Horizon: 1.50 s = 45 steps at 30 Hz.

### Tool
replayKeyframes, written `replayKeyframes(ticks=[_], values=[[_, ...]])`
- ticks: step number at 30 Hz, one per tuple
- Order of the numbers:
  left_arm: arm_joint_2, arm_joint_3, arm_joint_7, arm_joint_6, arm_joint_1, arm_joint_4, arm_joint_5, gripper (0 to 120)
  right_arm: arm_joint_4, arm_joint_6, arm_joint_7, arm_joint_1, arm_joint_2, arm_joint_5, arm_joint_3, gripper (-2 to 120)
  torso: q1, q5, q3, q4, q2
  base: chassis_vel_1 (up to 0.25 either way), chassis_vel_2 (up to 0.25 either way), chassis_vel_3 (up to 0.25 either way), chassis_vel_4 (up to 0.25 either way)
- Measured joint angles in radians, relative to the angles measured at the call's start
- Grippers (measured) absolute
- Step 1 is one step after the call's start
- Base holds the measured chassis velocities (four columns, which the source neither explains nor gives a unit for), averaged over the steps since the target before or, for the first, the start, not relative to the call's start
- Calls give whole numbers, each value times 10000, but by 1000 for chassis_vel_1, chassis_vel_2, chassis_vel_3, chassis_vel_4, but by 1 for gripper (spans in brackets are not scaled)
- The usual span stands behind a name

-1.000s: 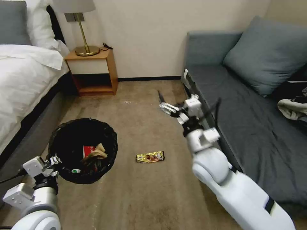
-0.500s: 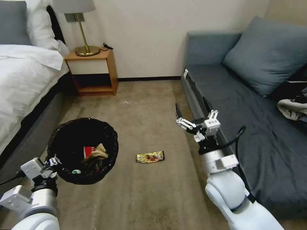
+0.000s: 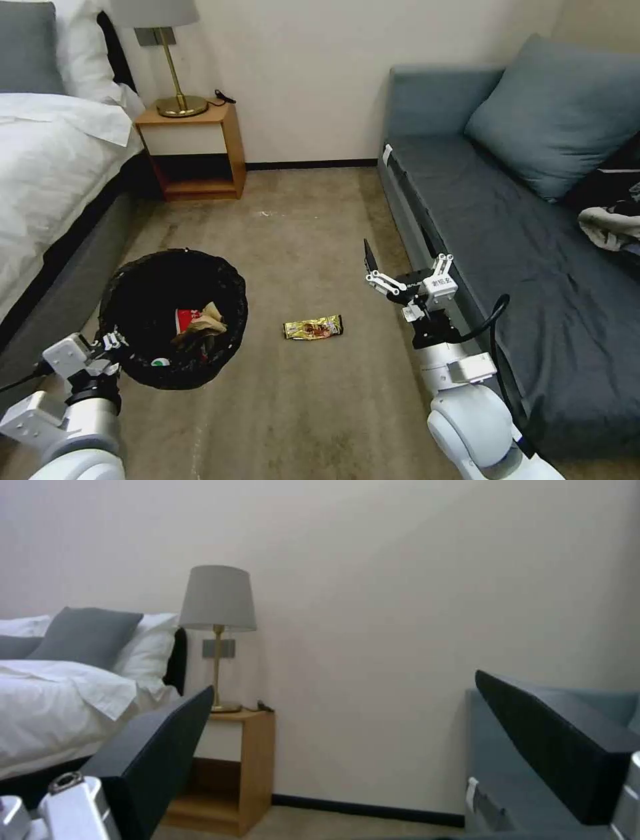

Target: Pick up the trash bin, then pick up the garbage on the floor and place it into the trash bin.

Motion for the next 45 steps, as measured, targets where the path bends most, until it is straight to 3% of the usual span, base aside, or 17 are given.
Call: replayKeyframes(ticks=[15,45], values=[[-32,-3,-16,-17,117,-188,16,7,-45,-527,827,-1046,123,-35,-387,100,0,0,0,0,0,0,0,0,0],[-15,5,-16,-64,151,-238,39,7,-691,-93,789,-1653,552,-823,-976,100,0,0,0,0,0,0,0,0,0]])
